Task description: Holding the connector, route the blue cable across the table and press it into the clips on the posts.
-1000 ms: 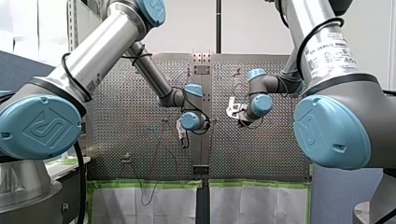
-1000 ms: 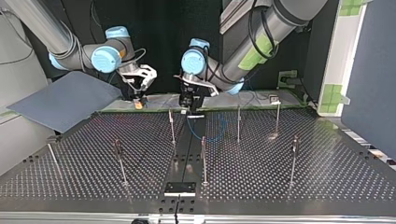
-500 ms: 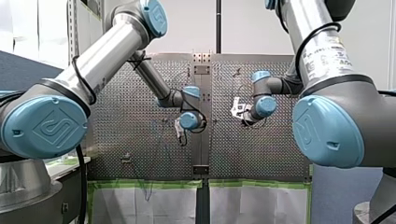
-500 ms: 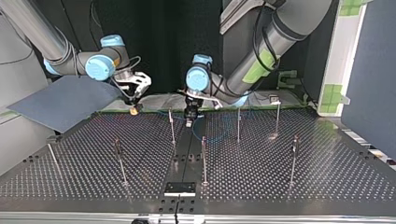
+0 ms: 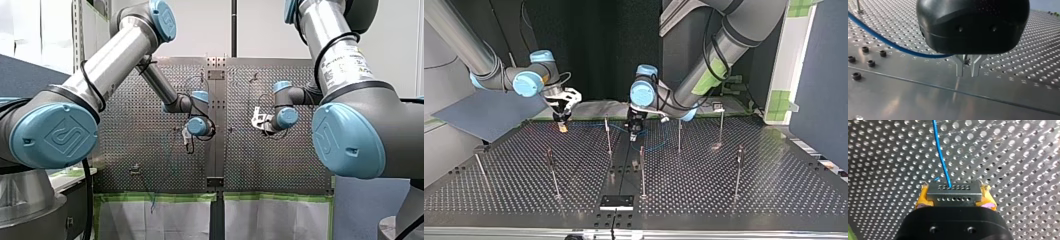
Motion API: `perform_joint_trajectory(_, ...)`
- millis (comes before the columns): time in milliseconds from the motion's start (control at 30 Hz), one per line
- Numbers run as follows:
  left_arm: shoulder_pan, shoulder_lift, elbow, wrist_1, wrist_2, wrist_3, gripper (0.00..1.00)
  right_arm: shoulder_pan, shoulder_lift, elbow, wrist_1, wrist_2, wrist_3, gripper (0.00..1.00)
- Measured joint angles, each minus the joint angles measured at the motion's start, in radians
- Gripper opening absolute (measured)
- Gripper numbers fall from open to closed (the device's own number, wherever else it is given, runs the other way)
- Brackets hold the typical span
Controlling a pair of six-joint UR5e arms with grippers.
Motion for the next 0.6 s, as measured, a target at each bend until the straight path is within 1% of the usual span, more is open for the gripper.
perform_joint_trajectory(33,-0.001,0.000,0.000,-0.007,-0.004,0.006,0.68,-0.002,0.000,-0.004,-0.002,-0.003,-0.003,0.00)
perform_joint_trajectory(67,-0.003,0.000,0.000,-0.018,-0.011,0.015,0.81,-0.005,0.001,-0.007,-0.004,-0.006,-0.008,0.00)
perform_joint_trajectory(100,-0.004,0.000,0.000,-0.026,-0.014,0.020,0.81,-0.007,0.001,-0.010,-0.006,-0.008,-0.012,0.00)
perform_joint_trajectory(133,-0.005,0.000,0.000,-0.034,-0.018,0.026,1.00,-0.009,0.001,-0.012,-0.008,-0.011,-0.016,0.00)
perform_joint_trajectory(300,-0.010,0.001,0.000,-0.084,-0.026,0.057,1.00,-0.022,0.001,-0.016,-0.021,-0.026,-0.036,0.00)
perform_joint_trajectory(367,-0.014,0.002,0.000,-0.104,-0.027,0.065,1.00,-0.027,0.001,-0.016,-0.022,-0.032,-0.046,0.00)
perform_joint_trajectory(467,-0.025,0.005,-0.002,-0.133,-0.027,0.071,1.00,-0.033,0.002,-0.015,-0.023,-0.038,-0.057,0.00)
perform_joint_trajectory(600,-0.043,0.016,-0.016,-0.159,-0.028,0.077,1.00,-0.041,0.002,-0.015,-0.020,-0.054,-0.062,0.00)
